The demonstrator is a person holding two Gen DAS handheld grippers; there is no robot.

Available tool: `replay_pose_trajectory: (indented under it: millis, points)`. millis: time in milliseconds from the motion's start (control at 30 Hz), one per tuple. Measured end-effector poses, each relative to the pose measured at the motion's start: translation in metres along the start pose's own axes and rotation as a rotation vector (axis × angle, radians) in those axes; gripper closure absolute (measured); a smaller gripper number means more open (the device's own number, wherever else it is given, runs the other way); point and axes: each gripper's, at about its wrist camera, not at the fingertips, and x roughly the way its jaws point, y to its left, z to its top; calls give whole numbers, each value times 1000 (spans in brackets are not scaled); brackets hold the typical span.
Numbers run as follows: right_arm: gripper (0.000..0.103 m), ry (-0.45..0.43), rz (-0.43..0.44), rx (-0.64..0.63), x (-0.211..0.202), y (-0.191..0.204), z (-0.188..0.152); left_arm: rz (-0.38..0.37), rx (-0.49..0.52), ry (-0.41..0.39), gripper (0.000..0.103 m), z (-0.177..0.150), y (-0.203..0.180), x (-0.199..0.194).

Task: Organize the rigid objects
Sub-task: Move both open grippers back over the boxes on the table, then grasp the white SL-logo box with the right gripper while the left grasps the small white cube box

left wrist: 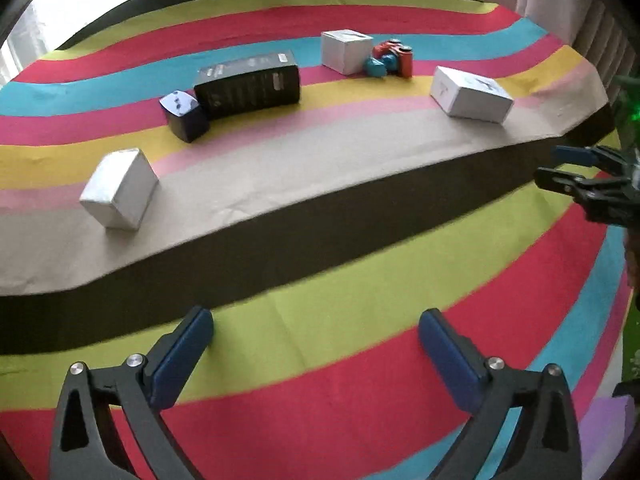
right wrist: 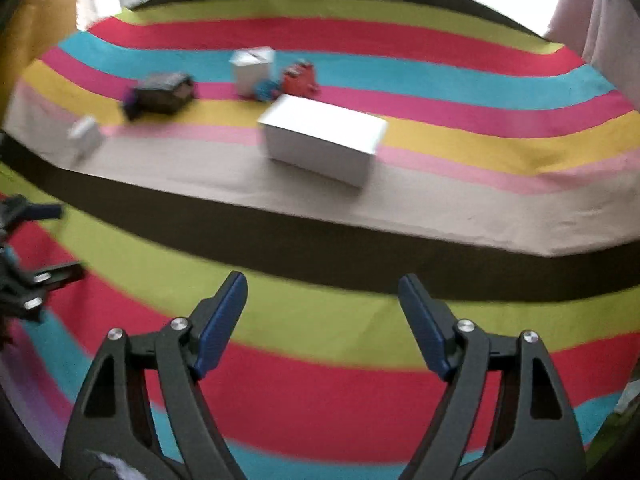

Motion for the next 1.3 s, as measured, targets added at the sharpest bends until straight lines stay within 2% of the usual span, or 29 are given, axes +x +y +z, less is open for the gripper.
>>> replay_pose_trajectory:
  millis: [33,67,167,333,600,633,700,733,833,900,1067,1200,1233,1300]
  points:
    - [22,16,-16,-4,11,-6,5,0,0,-3,0,0,1,0]
    - [17,21,-11,-3,18,-11,9,-1,1,-6,0,3,2,0]
    - [13,-4,37,2,32,-26,25,-7,10,-30,0,0,4,-1]
    - [2,-22,111,-111,55,-28,57,-9,10,-48,0,-4,4,-2]
    - [1,-22,177,-251,76,-17,94,-18,21,-28,0,-17,9,-10]
    - [2,-21,181,-252,76,-16,95,-19,23,-19,0,-19,11,-11]
    - [23,-43,201,-246,70,-12,93,-13,9,-10,0,-21,17,-12]
    - [43,-52,198,-245,66,-9,91,-12,-8,-12,0,-22,22,-13]
    - [56,-25,139,-241,55,7,85,-31,-96,-34,0,-24,40,-17]
    - [57,-11,125,-258,47,22,76,-28,-133,-43,0,-22,48,-16]
    - [57,53,166,-229,34,61,62,31,-213,-60,0,-9,66,-7]
    - [57,72,174,-245,24,94,47,87,-354,-72,0,16,93,6]
    - [57,71,169,-254,23,100,46,126,-382,-77,0,25,101,10]
    - [57,76,176,-246,22,106,45,241,-368,-95,0,40,108,15]
